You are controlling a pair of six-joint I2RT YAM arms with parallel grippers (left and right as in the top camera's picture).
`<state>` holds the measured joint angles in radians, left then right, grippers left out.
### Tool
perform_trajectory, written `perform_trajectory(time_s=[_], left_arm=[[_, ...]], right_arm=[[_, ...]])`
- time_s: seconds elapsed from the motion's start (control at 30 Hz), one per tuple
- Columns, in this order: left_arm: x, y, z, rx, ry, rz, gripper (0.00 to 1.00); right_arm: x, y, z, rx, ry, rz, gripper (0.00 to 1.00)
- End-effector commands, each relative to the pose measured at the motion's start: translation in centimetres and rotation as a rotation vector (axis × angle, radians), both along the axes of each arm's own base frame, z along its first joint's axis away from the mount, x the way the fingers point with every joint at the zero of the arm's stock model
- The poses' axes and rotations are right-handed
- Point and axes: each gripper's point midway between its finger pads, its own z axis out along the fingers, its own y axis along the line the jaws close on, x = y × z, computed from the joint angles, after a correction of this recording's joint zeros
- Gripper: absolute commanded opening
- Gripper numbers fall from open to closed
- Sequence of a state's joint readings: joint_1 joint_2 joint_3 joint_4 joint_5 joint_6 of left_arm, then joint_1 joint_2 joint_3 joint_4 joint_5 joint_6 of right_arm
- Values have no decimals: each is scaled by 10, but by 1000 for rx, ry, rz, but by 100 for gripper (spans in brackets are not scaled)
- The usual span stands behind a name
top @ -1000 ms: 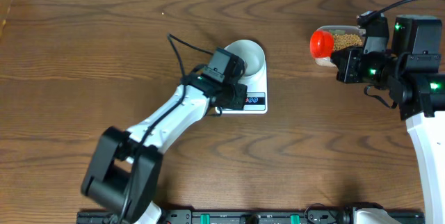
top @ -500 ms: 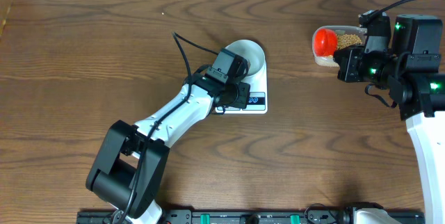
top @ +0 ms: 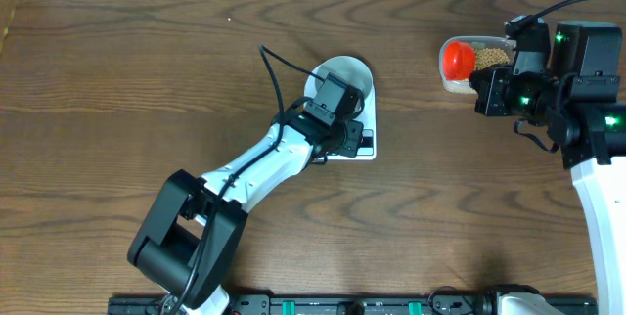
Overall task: Scoop item into bowl and weigh 50g on scale
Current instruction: 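Press the scale's front button with the left gripper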
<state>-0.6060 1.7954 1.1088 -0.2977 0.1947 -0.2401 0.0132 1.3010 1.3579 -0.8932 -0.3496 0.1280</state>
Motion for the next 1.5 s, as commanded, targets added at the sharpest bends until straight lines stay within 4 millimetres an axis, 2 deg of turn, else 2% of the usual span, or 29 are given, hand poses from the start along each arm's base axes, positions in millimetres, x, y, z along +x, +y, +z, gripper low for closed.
perform_trajectory(time_s=[0.0,0.23,0.67,0.87,1.0,1.47], left_arm=[[-1,7,-14,40,15,23,7],[0,7,-32,59,36,24,7],[11,15,-33,105,-14,58,7],[8,15,-41,110,5,52,7],[4,10,-41,85,25,36,7],[-1,13,-44,100,45,36,7]], right_arm=[[-1,-2,-1,-5,2,-4,1],[-1,-2,-1,-7,2,-7,1],[-2,-3,-3,-10,9,-9,1],[-3,-3,-4,-10,17,-9,1],[-3,-3,-4,-10,18,-9,1],[-3,-3,-4,-10,18,-9,1]])
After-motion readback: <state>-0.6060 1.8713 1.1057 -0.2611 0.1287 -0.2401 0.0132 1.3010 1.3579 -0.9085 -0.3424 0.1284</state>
